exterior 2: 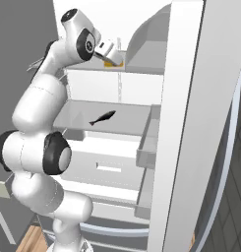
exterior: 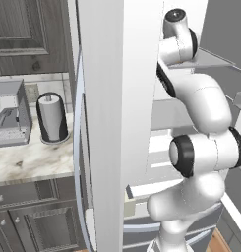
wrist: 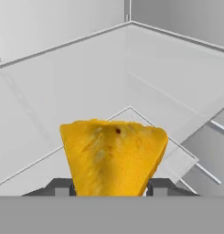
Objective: Take the cheese, fish, and garlic from the fridge and place them on the plate on the dining counter to create an appetizer plate.
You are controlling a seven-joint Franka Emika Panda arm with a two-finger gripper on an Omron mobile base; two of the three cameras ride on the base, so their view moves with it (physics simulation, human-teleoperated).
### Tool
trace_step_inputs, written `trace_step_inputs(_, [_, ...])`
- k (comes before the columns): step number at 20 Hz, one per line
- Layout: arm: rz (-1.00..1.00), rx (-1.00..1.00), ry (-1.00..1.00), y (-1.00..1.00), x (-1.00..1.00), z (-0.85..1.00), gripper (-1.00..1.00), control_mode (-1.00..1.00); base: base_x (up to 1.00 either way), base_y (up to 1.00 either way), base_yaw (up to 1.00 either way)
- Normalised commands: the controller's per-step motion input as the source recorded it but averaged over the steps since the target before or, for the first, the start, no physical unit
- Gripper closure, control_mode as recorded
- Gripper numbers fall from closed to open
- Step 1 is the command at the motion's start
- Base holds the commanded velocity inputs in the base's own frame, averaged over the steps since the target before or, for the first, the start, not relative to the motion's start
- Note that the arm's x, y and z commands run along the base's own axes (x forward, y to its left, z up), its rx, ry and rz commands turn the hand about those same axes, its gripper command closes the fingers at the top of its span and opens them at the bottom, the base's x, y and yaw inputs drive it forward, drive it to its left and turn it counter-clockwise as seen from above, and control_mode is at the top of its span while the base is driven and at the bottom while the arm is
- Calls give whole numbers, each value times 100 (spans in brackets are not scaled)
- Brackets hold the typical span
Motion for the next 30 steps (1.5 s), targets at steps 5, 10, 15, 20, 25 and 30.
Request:
trace_step_inputs(5, [9,0,-32,0,-100,-10,100,-100,0,0,0])
trace_step_inputs(10, [13,0,-38,0,-100,0,100,-100,0,0,0])
trace_step_inputs(15, [14,0,-19,0,-100,0,100,-100,0,0,0])
trace_step_inputs(20, [15,0,0,10,-100,13,100,-100,0,0,0])
trace_step_inputs(25, [16,0,2,19,-100,19,100,-100,0,0,0])
trace_step_inputs(30, [15,0,2,18,-100,11,100,-100,0,0,0])
